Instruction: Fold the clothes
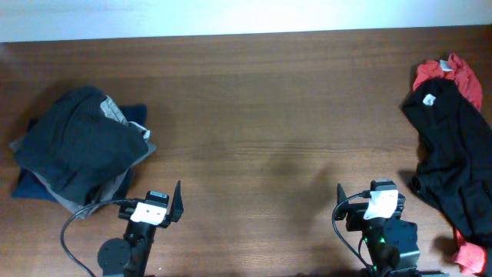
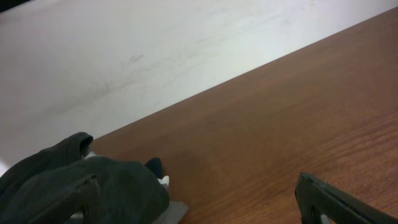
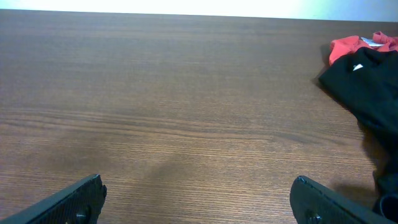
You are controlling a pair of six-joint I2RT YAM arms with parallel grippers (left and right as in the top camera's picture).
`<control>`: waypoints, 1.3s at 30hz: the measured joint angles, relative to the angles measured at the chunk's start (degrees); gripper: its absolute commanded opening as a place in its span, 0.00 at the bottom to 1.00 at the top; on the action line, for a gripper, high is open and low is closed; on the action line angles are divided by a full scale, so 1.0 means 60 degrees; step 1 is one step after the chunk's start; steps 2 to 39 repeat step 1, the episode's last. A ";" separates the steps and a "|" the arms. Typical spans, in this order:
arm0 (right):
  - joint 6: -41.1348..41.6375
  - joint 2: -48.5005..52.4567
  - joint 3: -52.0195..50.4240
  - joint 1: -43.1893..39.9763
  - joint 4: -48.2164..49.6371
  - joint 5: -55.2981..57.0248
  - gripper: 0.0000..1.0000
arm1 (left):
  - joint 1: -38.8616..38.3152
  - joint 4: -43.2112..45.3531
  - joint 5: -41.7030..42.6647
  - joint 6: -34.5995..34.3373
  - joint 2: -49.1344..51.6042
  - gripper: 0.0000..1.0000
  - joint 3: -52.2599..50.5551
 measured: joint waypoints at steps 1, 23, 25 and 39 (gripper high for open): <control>-0.0007 0.0000 0.0000 0.0000 0.0000 0.0000 0.99 | 0.0000 0.0000 0.0000 0.0000 0.0000 0.99 0.0000; -0.0007 0.0000 0.0000 0.0000 0.0000 0.0000 0.99 | 0.0000 0.0000 0.0000 0.0000 0.0000 0.99 0.0000; -0.0007 0.0000 0.0000 0.0000 0.0000 0.0000 0.99 | 0.0000 0.0000 0.0000 0.0000 0.0000 0.99 0.0000; -0.0007 0.0000 0.0000 0.0000 0.0000 0.0000 0.99 | 0.0000 0.0000 0.0000 0.0000 0.0000 0.99 0.0000</control>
